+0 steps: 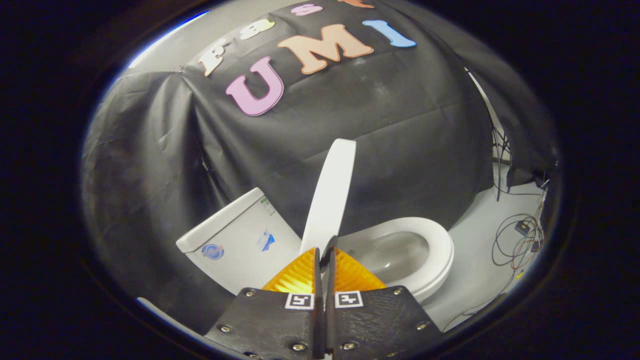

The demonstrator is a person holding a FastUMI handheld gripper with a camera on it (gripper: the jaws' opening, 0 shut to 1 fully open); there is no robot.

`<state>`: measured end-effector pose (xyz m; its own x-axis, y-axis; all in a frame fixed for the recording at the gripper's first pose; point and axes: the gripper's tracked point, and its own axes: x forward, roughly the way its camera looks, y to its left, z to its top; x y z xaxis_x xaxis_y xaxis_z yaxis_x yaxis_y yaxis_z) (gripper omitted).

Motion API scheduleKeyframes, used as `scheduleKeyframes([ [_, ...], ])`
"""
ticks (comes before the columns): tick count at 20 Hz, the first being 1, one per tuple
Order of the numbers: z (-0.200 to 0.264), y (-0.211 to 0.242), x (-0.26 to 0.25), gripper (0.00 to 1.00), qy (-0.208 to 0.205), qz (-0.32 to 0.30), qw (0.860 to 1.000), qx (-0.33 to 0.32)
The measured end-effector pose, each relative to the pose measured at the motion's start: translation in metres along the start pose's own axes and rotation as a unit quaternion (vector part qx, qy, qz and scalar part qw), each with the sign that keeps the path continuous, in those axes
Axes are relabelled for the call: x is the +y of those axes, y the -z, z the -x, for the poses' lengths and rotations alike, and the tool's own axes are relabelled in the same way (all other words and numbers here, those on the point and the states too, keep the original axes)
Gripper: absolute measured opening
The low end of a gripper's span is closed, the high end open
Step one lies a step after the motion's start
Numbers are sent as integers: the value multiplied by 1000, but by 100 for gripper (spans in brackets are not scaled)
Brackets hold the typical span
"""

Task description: Open the toilet lid.

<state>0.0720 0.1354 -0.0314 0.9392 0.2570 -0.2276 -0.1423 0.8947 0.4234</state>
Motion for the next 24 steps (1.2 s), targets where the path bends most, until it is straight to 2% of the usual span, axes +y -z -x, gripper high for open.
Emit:
scheduleKeyframes([
  [7, 2, -7, 21, 1, 1, 68, 998, -19],
  [24, -6, -8, 95, 1, -41, 115, 991, -51],
])
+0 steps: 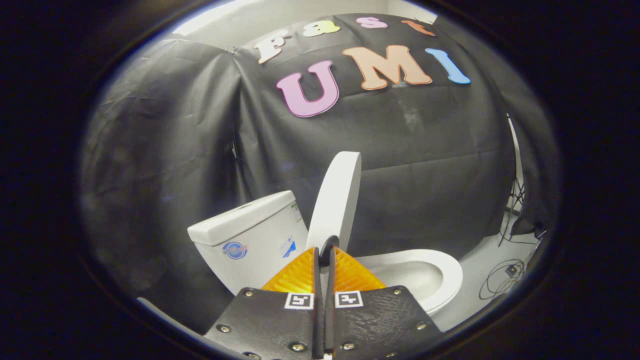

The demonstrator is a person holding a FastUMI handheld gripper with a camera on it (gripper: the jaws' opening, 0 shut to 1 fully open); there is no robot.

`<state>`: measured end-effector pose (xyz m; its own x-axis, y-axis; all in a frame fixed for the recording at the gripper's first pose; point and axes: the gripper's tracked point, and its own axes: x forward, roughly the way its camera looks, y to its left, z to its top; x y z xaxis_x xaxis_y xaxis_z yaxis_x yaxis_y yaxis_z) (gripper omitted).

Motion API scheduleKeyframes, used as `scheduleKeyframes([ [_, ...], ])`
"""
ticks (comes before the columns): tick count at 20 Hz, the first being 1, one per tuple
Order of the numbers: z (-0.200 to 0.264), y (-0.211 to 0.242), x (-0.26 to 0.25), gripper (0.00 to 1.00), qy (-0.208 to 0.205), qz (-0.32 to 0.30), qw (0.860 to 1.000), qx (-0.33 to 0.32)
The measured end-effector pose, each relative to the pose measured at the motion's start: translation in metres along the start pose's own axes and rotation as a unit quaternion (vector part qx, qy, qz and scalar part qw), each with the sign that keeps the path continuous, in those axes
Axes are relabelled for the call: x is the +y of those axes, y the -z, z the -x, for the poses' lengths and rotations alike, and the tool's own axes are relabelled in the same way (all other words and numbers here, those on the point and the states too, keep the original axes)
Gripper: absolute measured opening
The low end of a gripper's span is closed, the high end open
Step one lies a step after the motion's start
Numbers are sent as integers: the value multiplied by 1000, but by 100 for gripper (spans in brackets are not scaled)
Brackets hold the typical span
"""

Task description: Open the toilet lid.

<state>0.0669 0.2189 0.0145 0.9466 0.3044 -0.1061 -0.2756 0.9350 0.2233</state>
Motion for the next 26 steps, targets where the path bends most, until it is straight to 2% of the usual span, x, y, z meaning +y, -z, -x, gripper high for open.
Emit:
scheduleKeyframes([
  [5, -4, -3, 17, 1, 0, 23, 1000, -8],
  [9, -6, -2, 34, 1, -4, 17, 1000, -9],
  [26, -17, 4, 88, 2, -52, 12, 999, -6],
])
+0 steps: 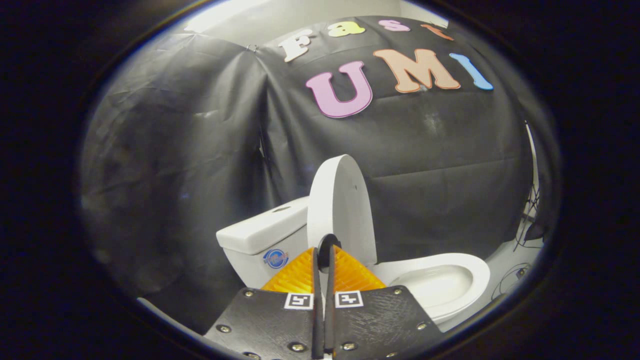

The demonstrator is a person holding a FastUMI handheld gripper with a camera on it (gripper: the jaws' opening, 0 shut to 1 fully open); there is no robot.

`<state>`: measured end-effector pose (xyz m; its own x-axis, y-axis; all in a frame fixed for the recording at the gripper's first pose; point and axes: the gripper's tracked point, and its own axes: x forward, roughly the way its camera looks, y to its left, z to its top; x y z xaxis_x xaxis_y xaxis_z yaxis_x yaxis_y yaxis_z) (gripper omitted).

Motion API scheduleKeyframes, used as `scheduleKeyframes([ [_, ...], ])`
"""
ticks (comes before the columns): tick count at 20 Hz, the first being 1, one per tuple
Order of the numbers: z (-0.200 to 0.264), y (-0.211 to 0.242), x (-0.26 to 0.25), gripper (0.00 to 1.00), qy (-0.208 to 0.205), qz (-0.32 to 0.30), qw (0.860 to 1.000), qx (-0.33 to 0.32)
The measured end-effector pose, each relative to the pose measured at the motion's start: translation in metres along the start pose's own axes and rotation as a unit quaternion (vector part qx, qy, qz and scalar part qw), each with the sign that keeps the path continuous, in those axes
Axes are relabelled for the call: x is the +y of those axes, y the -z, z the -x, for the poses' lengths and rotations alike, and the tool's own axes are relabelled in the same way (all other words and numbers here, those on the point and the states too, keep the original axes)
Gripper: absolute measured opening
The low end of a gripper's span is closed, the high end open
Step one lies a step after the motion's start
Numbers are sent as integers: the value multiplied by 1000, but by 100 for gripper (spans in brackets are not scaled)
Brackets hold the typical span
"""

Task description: Open the toilet lid.

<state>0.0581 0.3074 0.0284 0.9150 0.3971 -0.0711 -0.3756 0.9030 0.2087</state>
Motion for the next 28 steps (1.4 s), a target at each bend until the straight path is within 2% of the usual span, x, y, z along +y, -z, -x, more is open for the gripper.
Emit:
scheduleKeyframes([
  [11, -7, 5, 22, 2, -26, -15, 1000, -2],
  [19, -12, 12, 40, 2, -43, 5, 999, -1],
  [28, -15, 15, 45, 2, -46, 5, 999, -6],
])
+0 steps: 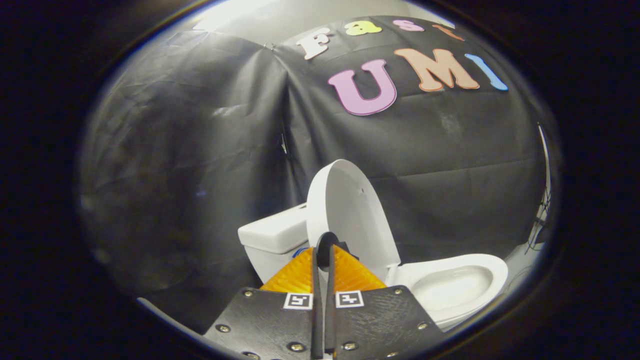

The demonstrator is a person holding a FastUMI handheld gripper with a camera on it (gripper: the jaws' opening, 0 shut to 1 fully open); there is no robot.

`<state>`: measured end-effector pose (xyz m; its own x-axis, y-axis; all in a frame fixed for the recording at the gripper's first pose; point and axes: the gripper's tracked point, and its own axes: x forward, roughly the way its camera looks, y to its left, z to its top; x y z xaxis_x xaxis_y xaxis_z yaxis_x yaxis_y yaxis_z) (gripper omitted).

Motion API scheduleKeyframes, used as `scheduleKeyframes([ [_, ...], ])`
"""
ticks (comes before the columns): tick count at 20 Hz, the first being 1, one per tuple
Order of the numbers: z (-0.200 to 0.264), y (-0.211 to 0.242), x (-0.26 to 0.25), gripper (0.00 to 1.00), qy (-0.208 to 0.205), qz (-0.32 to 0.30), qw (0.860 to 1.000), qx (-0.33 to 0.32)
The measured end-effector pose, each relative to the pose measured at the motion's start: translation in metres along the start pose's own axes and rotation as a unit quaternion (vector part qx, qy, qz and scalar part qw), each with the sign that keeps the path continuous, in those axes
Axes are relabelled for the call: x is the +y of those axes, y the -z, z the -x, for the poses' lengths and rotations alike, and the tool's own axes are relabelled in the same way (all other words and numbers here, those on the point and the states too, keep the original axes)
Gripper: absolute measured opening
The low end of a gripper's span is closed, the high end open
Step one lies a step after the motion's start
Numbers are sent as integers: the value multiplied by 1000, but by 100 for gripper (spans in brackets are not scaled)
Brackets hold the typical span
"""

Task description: Open the toilet lid.

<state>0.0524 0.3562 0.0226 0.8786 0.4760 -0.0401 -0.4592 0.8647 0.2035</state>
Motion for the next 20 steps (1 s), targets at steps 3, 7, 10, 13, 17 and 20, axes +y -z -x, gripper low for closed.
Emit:
scheduleKeyframes([
  [3, -3, 1, 1, 5, -3, -2, 1000, 2],
  [7, 0, 10, 10, 12, -23, -26, 999, 26],
  [10, 5, 7, 2, 17, -11, -30, 999, 30],
  [13, 12, 0, -13, 26, 5, -26, 999, 29],
  [17, 26, -7, -37, 66, 34, -11, 999, 32],
  [20, 36, -16, -57, 79, 50, -17, 998, 29],
])
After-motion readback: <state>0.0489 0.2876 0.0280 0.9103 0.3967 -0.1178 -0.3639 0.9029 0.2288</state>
